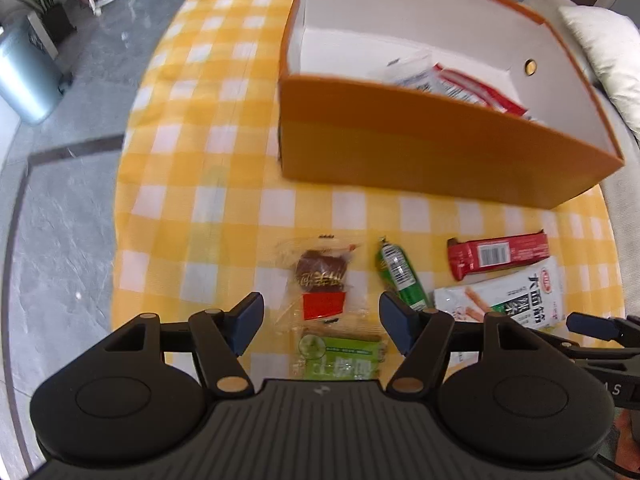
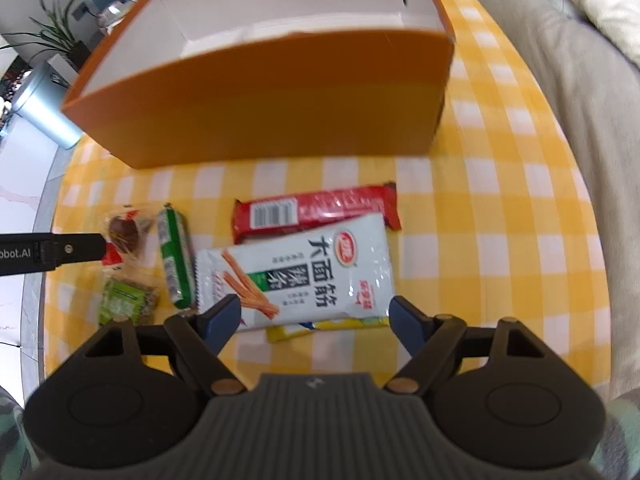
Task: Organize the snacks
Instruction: 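Lower right tool onto the white spicy strip pack while left tool approaches the candy packs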
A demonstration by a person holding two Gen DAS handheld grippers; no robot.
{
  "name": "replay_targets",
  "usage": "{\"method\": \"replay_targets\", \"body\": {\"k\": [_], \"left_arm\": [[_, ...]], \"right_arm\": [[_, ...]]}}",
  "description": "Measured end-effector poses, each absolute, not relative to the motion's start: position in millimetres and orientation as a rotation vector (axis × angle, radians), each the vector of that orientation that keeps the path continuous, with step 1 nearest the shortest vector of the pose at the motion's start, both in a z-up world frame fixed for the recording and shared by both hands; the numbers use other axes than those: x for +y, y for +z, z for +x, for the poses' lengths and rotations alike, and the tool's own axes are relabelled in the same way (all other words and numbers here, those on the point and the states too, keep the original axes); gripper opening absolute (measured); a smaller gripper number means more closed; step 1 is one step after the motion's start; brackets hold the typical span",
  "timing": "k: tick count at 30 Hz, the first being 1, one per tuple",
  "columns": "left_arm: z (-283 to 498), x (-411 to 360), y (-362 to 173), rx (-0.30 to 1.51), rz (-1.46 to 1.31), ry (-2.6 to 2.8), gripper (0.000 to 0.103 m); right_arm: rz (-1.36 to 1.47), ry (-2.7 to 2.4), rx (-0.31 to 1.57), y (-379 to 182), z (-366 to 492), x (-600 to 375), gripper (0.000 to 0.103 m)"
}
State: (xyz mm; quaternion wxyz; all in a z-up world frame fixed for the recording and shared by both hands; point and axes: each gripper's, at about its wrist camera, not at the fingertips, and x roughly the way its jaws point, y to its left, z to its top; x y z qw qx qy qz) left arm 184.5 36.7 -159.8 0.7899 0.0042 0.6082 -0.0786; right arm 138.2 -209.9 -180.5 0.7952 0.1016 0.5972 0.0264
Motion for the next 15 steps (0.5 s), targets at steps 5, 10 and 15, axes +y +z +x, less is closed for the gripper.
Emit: {"method": "replay_targets", "body": {"k": [5,10,15], "left_arm": [[192,45,-178,1.333,-0.054,-0.16,0.078],[197,41,-187,1.355,-0.114,-0.196,0.05],[194,29,-192,1.363,-0.15,-0.255,0.04]], "right_arm": [[0.221,0.061,1.318,-191,142,-207,0.079],[0.194,0.06,1.303,-194,148,-203,0.069],[0.196,0.01,1.294,-194,152,-212,0.056]]}}
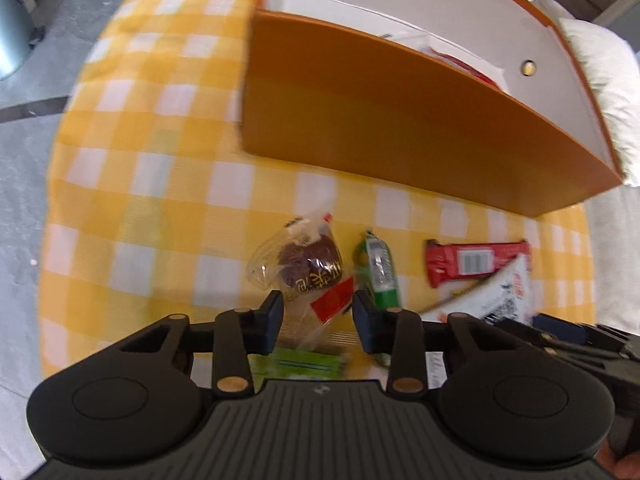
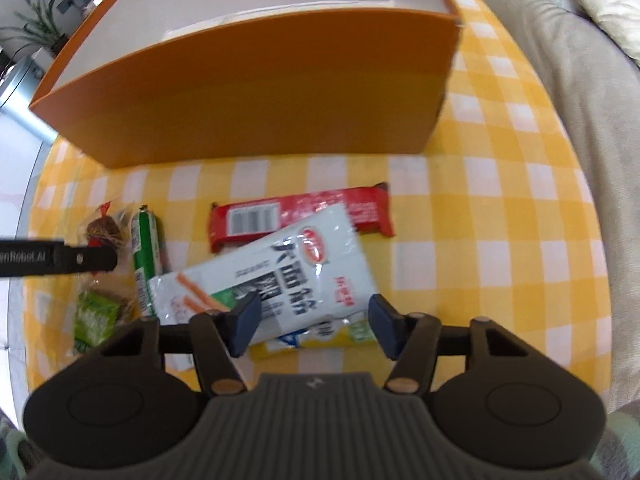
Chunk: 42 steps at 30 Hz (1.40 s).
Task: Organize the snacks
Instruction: 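Lower right tool onto the white spicy strip pack while left tool approaches the candy packs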
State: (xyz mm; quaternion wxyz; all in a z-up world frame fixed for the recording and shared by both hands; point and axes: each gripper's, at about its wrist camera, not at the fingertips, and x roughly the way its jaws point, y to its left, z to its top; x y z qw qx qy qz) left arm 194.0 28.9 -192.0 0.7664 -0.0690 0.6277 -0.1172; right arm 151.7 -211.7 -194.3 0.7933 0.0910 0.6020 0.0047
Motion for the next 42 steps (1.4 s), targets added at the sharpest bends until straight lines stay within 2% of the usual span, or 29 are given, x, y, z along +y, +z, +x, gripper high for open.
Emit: {"method": "replay_targets", "body": {"k": [3,11,14,16,19,27,32,38,42], "left_arm": [[191,18,-195,1.377,-0.148,-0.292,0.029],[184,1,-188,1.373,-0.14,-0.342,0.029],[181,5,-176,1.334,-0.112,-0.325,0.045],[178,11,-166,1.284,-0.082,-0.296,0.061],[177,21,-154,1.197,-0.028,-0.242,0.071],[192,18,-167,1.197,0.05,-0.252,0.079],[194,17,-177,1.21,0.058,-0.257,0.079],[195,5,-183,1.212,0.103,-0.257,0.079],[198,5,-187,1.216,0.098,-0.244,0.078]], "right_arm": [[0.201,-0.02,1.287,-194,154,-222,0.055],[0.22,-0.109,1.284,-190,155,-241,0.054],[0.346,-0.107,1.303,-186,150,-243,0.058],[0.42,-0.108,1.321,-183,144,-238,0.062],[0.526,-0.101,1.35,-189,142,-229,0.064],[0.559,-0.164,1.359,-199,155,-208,0.066],[0.523,-0.185,1.333,-200,166,-200,0.066],[0.427,-0.237,1.306,-202,176,-182,0.075],[0.378,-0.271,1.289,-203,182,-172,0.075]]}}
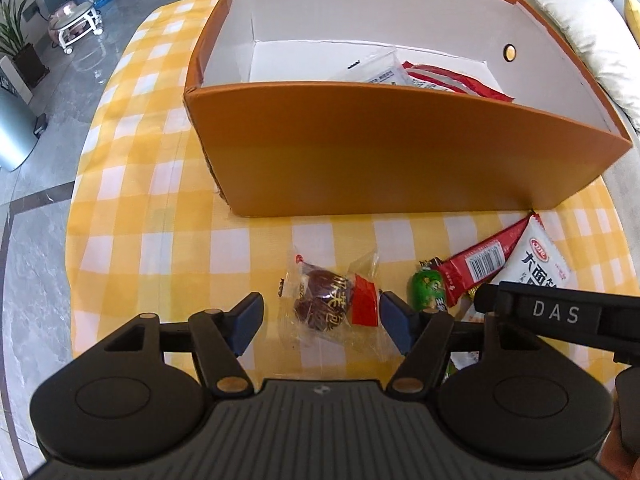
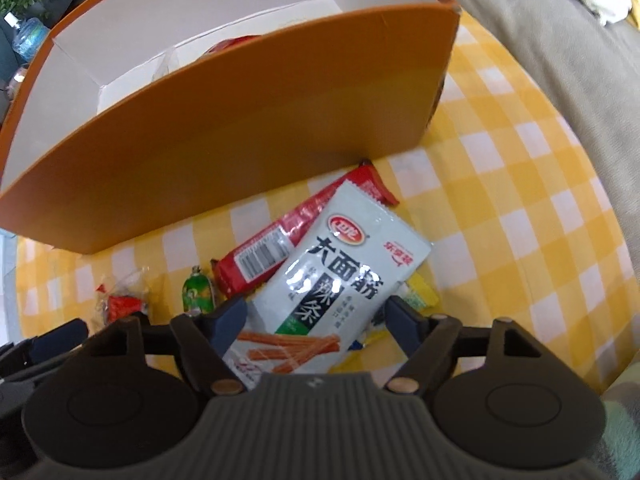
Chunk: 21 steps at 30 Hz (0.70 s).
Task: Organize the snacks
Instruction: 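Lower right tool onto the white spicy strip pack while left tool approaches the candy packs, then grasp the white spicy strip pack with right tool while left tool grasps the candy pack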
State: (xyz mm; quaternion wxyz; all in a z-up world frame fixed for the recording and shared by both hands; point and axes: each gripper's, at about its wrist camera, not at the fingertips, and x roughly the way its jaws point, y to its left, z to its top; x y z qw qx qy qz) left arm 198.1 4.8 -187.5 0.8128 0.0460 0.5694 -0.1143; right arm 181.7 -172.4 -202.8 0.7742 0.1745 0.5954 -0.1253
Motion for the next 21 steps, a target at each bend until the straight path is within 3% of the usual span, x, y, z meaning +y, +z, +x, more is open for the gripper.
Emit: {"method": "replay_targets", "body": {"k": [8,13,21], "left_arm": [[200,6,-201,1.26,0.109,-0.252,0.076],[196,4,-202,1.264,0.111,-0.266,0.053],[191,7,-194,1.257,0.057,-0.269,0.047]], "right_arm": [[0.322,-0.262,1.267,-202,181,-166,0.071],[0.297,-0.228,1.253,-200,175,-165,0.065],[0.392,-0.167,1.26,-197,166,-188,0.057]]}}
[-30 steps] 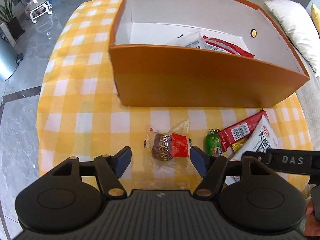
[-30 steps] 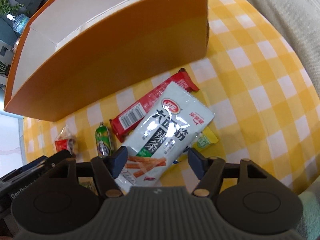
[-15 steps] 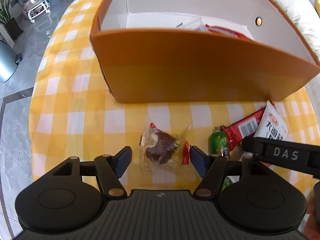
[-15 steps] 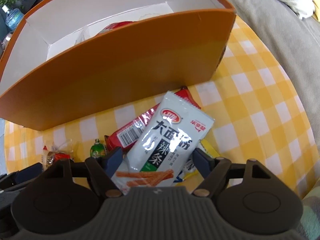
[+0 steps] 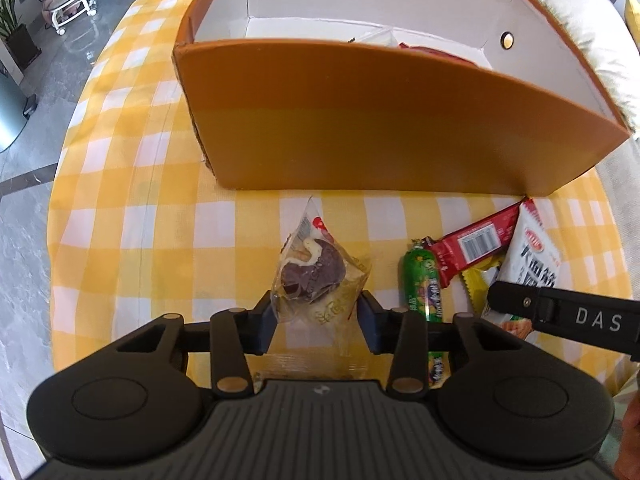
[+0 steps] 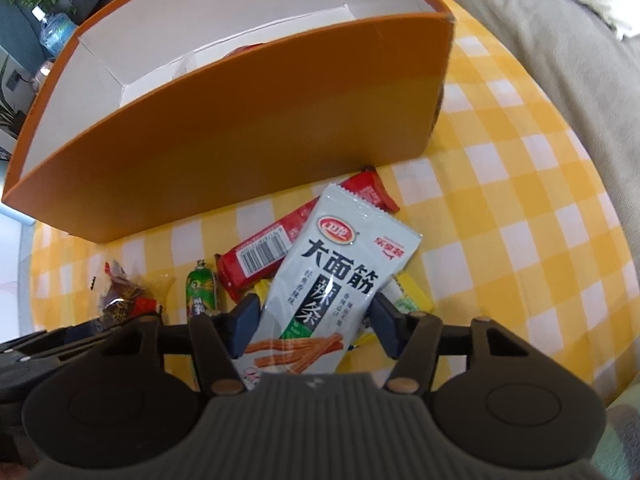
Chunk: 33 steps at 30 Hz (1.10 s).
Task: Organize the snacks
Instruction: 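Grasp the white spicy strip pack with right tool while left tool grasps the candy pack, then carry both packs into the box and open both tools to release them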
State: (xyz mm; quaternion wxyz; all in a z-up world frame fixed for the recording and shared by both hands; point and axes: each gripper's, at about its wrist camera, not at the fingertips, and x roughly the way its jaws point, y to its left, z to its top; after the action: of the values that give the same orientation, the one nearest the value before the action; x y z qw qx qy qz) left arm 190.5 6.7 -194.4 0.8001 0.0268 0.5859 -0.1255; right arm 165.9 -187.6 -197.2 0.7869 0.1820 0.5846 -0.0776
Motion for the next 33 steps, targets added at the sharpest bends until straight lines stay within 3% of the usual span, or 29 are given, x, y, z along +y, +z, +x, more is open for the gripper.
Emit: {"method": "replay_targets", "body": {"k": [12,33], "left_arm": [[179,3,-152,1.203,0.029,-0.284,0.047],[169,-12,-61,1.021,-0.003,-0.297,0.047]], "right_arm": [[0.45,-0.117,1.24,-176,147,-201,0.056],[0.443,0.002,1.01,-75,117,-228,0.055]]}}
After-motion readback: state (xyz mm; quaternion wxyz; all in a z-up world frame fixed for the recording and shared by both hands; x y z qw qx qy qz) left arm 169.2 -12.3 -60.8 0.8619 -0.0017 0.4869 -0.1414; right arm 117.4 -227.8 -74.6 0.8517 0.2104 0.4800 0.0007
